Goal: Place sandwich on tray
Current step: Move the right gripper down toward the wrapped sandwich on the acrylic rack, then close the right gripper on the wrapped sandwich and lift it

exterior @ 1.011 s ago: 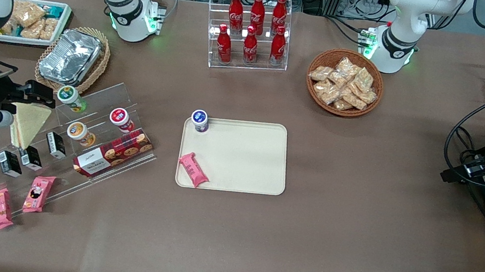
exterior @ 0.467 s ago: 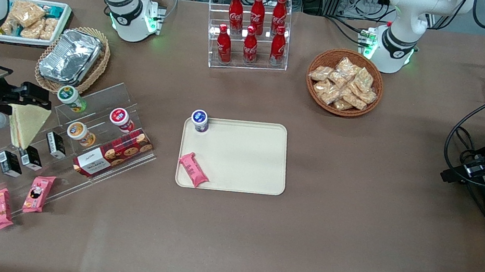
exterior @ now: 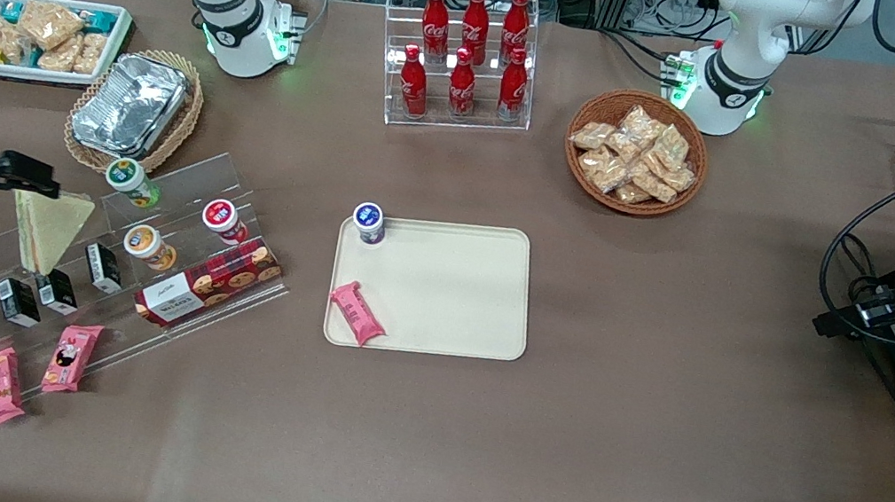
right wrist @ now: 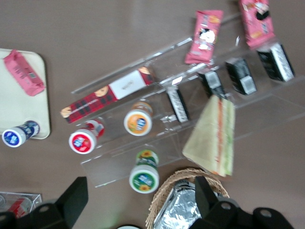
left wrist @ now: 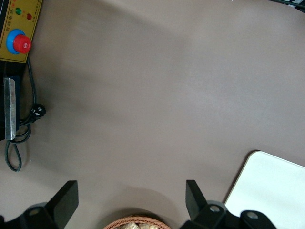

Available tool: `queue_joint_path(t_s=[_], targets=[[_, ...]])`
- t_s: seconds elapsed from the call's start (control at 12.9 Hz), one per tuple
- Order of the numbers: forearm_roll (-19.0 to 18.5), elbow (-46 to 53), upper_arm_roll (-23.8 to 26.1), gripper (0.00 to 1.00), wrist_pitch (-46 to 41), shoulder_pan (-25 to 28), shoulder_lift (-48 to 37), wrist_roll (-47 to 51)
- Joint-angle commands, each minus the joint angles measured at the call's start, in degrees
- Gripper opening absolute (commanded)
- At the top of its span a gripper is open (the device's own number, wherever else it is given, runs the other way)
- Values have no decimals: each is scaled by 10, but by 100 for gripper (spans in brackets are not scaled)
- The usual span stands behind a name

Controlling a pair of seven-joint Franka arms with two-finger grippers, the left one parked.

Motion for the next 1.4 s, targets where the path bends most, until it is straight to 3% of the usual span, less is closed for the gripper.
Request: queue_joint_path(t_s=[0.0, 0.23, 0.54, 1.32], targets=[[-29, -21, -8, 100, -7, -11, -11, 34], [-36, -84, -25, 100, 40, -11, -33, 42], [-37, -296, -46, 100, 219, -12, -129, 34], [-39, -364, -84, 99, 343, -13, -97, -1]])
